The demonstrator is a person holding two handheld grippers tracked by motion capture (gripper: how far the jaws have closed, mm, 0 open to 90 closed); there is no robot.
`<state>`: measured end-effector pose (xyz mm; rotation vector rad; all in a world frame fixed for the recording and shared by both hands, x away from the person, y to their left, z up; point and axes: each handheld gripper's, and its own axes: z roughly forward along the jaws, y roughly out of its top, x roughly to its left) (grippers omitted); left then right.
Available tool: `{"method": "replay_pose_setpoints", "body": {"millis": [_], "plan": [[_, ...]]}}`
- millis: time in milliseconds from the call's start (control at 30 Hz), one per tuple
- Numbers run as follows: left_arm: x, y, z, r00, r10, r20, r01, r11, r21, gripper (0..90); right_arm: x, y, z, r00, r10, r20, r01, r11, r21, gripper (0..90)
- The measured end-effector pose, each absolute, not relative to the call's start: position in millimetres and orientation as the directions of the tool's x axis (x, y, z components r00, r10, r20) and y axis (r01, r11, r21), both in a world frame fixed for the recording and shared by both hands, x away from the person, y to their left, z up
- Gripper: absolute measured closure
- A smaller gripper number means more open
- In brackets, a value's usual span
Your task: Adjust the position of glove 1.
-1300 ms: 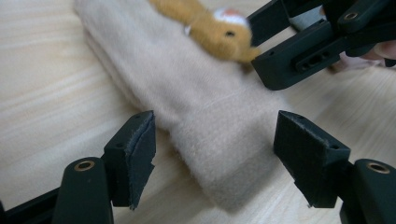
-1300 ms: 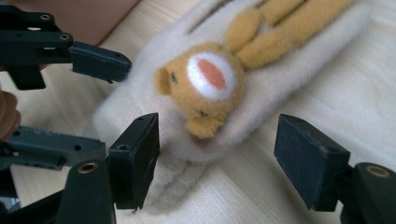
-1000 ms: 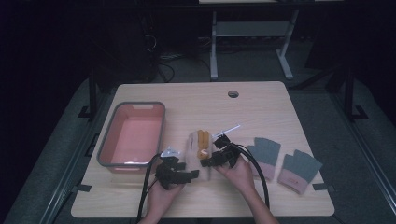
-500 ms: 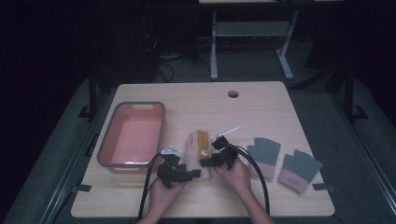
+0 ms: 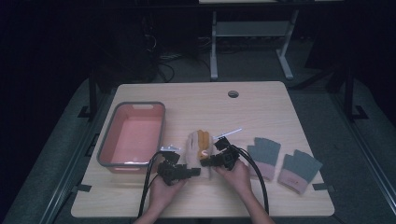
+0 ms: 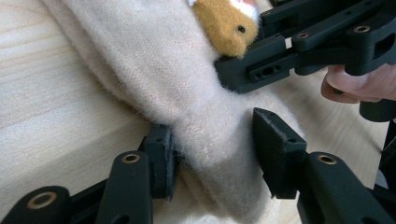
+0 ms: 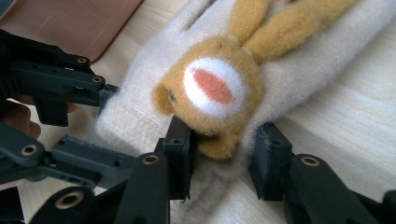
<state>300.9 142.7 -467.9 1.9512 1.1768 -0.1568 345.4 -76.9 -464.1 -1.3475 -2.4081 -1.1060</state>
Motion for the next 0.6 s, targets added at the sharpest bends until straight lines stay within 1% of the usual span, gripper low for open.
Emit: {"method": "replay_pose_setpoints", "body": {"millis": [33,200,367,467,600], "plan": [[300.8,142.5,-467.5,0.553,0.675,-0.488,0.78,-0.214,0.588,57.3,343.7,-75.6,-462.7,-0.583,0.67,0.459,0.786,0.323,0.527,66.8],[302.1,142.2,-465.4,0.562,0.666,-0.49,0.777,-0.221,0.59,64.4,342.6,-73.8,-461.2,-0.597,0.67,0.442,0.773,0.334,0.539,71.6],[305.1,144.7,-466.8,0.554,0.653,-0.517,0.786,-0.206,0.582,66.9,342.1,-76.9,-460.1,-0.603,0.661,0.445,0.768,0.333,0.547,77.1],[305.1,145.0,-466.8,0.554,0.65,-0.521,0.787,-0.203,0.583,67.9,341.8,-77.6,-459.2,-0.598,0.661,0.453,0.772,0.326,0.545,79.0],[306.6,147.4,-468.0,0.541,0.636,-0.55,0.798,-0.182,0.575,68.5,341.7,-78.0,-458.5,-0.597,0.658,0.459,0.773,0.319,0.548,80.8]]}}
